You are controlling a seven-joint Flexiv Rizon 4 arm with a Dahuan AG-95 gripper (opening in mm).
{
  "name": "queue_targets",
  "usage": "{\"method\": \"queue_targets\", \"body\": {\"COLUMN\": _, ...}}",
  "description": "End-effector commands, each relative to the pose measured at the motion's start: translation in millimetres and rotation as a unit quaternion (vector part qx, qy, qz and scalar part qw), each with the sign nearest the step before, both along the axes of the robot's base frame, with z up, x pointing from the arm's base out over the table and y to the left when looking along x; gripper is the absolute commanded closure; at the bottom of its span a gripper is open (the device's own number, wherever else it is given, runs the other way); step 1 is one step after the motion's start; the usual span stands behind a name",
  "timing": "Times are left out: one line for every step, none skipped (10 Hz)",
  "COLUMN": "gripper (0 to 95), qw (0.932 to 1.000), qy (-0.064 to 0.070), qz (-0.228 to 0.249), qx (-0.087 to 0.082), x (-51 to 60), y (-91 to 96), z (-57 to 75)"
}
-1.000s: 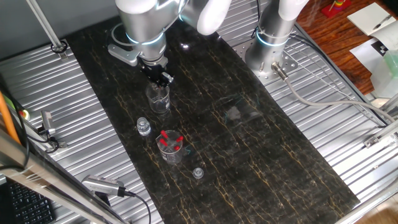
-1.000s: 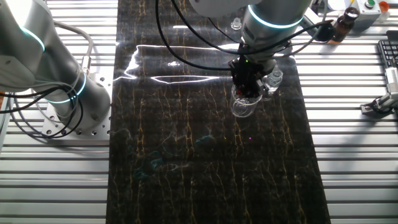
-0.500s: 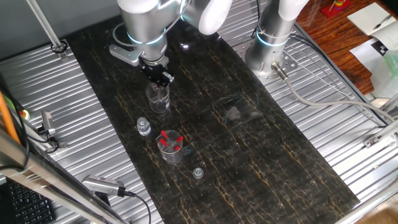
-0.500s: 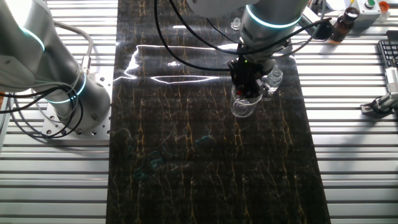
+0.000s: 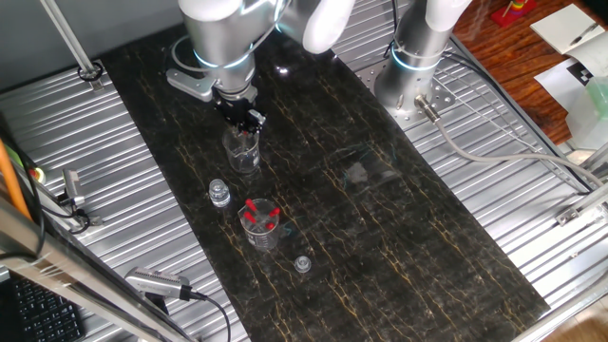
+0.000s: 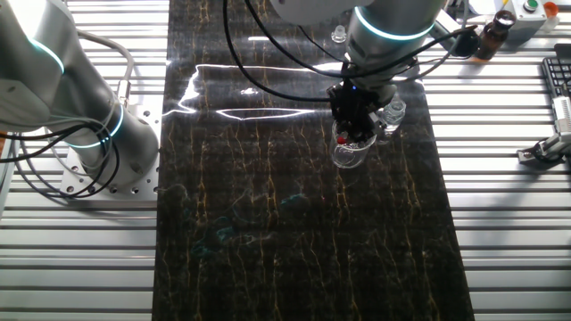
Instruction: Transfer liquid using a dropper
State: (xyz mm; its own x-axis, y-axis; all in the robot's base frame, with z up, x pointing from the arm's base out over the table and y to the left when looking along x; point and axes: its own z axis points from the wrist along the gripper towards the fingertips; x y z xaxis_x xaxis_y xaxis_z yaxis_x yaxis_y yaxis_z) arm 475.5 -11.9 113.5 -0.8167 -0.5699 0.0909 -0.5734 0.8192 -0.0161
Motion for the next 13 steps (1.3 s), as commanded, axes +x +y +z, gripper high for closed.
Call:
{"method": "queue_targets", "body": {"gripper": 76.0, "qw": 1.0, "qy": 0.002, "qz": 0.007, "qx": 0.001, "x": -1.4, "y": -3.5, "z": 4.3}}
{"method": "queue_targets", "body": {"gripper": 76.0, "qw": 1.0, "qy": 0.002, "qz": 0.009, "qx": 0.001, "x": -1.8, "y": -5.3, "z": 5.3}}
{"method": "queue_targets", "body": {"gripper": 76.0, "qw": 0.9999, "qy": 0.002, "qz": 0.01, "qx": 0.001, "x": -2.0, "y": -6.2, "z": 5.7}}
{"method": "queue_targets", "body": {"gripper": 76.0, "qw": 0.9999, "qy": 0.003, "qz": 0.01, "qx": 0.0, "x": -2.2, "y": -6.4, "z": 5.7}}
{"method": "queue_targets", "body": {"gripper": 76.0, "qw": 0.9999, "qy": 0.002, "qz": 0.01, "qx": 0.0, "x": -2.5, "y": -7.0, "z": 5.7}}
{"method": "queue_targets", "body": {"gripper": 76.0, "qw": 0.9999, "qy": 0.003, "qz": 0.012, "qx": 0.0, "x": -3.1, "y": -8.1, "z": 6.0}}
{"method": "queue_targets", "body": {"gripper": 76.0, "qw": 0.9999, "qy": 0.003, "qz": 0.013, "qx": 0.0, "x": -3.6, "y": -8.5, "z": 6.0}}
{"method": "queue_targets", "body": {"gripper": 76.0, "qw": 0.9999, "qy": 0.002, "qz": 0.014, "qx": 0.0, "x": -4.3, "y": -8.7, "z": 5.5}}
{"method": "queue_targets", "body": {"gripper": 76.0, "qw": 0.9999, "qy": 0.002, "qz": 0.014, "qx": 0.0, "x": -4.4, "y": -8.7, "z": 5.2}}
{"method": "queue_targets", "body": {"gripper": 76.0, "qw": 0.9999, "qy": 0.002, "qz": 0.014, "qx": 0.0, "x": -4.5, "y": -8.7, "z": 5.1}}
{"method": "queue_targets", "body": {"gripper": 76.0, "qw": 0.9999, "qy": 0.003, "qz": 0.015, "qx": -0.001, "x": -5.2, "y": -8.8, "z": 4.6}}
{"method": "queue_targets", "body": {"gripper": 76.0, "qw": 0.9999, "qy": 0.003, "qz": 0.016, "qx": -0.002, "x": -6.0, "y": -9.0, "z": 4.1}}
{"method": "queue_targets", "body": {"gripper": 76.0, "qw": 0.9999, "qy": 0.002, "qz": 0.016, "qx": -0.002, "x": -6.4, "y": -9.1, "z": 4.0}}
